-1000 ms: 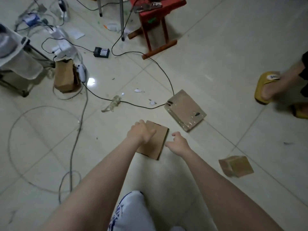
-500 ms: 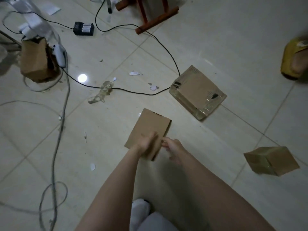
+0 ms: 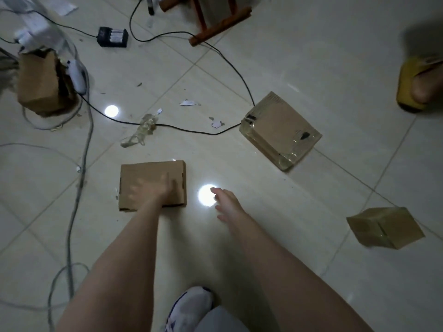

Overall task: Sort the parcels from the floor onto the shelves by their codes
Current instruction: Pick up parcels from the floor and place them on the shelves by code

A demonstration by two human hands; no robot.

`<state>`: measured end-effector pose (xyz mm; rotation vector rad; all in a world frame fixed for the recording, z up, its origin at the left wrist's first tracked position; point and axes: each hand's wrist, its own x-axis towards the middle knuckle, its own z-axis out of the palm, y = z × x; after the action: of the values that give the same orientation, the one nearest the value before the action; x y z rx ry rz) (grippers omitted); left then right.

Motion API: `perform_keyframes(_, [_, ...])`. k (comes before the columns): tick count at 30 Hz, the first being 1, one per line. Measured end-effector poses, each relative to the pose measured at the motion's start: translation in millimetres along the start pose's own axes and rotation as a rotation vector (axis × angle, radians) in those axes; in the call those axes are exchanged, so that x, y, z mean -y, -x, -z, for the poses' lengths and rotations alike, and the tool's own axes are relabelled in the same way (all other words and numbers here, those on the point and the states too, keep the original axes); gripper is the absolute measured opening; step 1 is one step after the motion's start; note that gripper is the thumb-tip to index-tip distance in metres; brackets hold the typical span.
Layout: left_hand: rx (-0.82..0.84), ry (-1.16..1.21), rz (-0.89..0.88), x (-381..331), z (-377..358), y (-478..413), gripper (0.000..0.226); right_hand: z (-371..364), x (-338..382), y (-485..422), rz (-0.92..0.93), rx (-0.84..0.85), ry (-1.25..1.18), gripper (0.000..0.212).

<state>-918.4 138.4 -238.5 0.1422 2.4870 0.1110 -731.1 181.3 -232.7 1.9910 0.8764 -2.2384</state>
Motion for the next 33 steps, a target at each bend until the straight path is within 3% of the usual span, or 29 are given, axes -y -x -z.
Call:
perform_keyframes(3, [-0.056,0.115,0.106,26.2,11.5,-41.5,0.100,-24.9,11.3,-20.2,0.058,0.036,0.069,0.065])
perform_keyframes(9, [0.114,0.363,0.106,51.3,7.4,-91.0,0.125,-68.3,15.5,-44.2,0.086,0.131,0.246,0.060])
perform_keyframes(11, [0.152,0.370,0.116,50.9,-1.2,-83.3,0.117,-64.8,15.4,-40.6,0.078,0.121,0.235,0.070])
perform_keyframes(13, [0.158,0.397,0.111,44.5,-9.5,-61.2,0.104,-49.6,16.4,-40.7,0.050,0.029,0.172,0.095])
perform_keyframes(16, [0.161,0.483,0.091,19.9,-7.5,-6.9,0.092,-9.9,17.9,-27.6,0.055,-0.098,0.083,0.106])
perform_keyframes(19, [0.166,0.524,0.009,-25.0,13.7,70.7,0.081,44.5,17.8,1.4,0.107,-0.272,-0.135,0.087])
perform_keyframes(24, [0.251,0.682,-0.188,-98.9,77.9,232.6,0.058,111.8,83.1,179.6,0.184,-0.540,-0.631,0.048])
perform_keyframes(26, [0.271,0.753,-0.210,-120.6,112.1,292.1,0.052,132.8,107.9,243.2,0.219,-0.574,-0.812,0.053])
perform_keyframes(31, [0.256,0.988,-0.221,-158.4,218.6,409.4,0.044,154.2,168.5,391.3,0.372,-0.454,-1.099,0.048])
perform_keyframes(33, [0.254,1.059,-0.203,-164.3,264.0,447.2,0.040,158.3,190.2,448.3,0.445,-0.395,-1.183,0.032])
